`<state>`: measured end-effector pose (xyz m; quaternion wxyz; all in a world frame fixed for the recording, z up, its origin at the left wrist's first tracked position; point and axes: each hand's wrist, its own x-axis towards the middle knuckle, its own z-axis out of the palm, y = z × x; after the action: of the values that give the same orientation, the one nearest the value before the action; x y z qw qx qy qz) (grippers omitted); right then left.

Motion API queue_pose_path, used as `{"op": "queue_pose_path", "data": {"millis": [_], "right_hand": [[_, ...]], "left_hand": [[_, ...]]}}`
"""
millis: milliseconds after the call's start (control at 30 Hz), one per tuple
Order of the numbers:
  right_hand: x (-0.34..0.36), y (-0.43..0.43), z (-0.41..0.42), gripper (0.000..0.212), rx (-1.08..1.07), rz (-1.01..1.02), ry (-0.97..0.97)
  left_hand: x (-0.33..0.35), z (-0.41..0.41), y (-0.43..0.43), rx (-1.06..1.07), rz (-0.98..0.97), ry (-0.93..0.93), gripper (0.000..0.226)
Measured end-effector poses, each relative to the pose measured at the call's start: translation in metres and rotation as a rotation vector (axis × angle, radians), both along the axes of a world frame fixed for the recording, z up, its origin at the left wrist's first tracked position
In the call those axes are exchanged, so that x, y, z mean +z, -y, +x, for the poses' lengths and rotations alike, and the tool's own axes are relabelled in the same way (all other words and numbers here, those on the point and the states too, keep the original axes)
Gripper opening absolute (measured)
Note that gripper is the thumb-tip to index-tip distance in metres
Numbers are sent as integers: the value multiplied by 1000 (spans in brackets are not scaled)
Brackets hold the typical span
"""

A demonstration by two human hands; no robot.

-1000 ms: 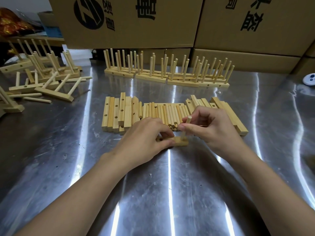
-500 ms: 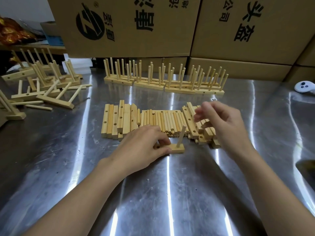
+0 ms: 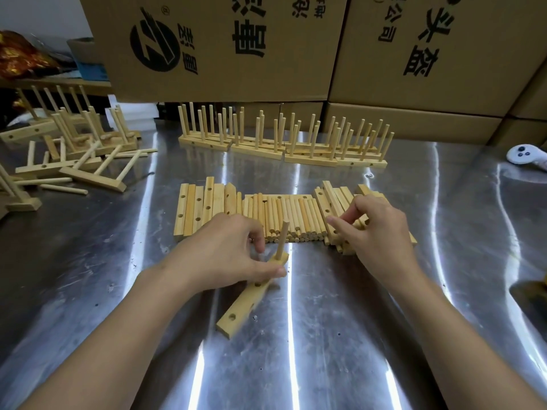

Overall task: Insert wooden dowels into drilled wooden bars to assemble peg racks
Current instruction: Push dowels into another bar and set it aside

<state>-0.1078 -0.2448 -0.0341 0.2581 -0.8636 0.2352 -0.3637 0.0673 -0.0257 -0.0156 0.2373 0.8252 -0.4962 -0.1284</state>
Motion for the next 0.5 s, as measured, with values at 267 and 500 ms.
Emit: {"op": "queue_pose_path", "data": {"millis": [267, 500], "right_hand": [[2, -8, 0, 31, 34, -100, -13], [5, -17, 3, 32, 80, -123, -46]], "left_hand": [[3, -3, 6, -17, -205, -134, 4], [4, 11, -2, 88, -205, -49, 12]]}}
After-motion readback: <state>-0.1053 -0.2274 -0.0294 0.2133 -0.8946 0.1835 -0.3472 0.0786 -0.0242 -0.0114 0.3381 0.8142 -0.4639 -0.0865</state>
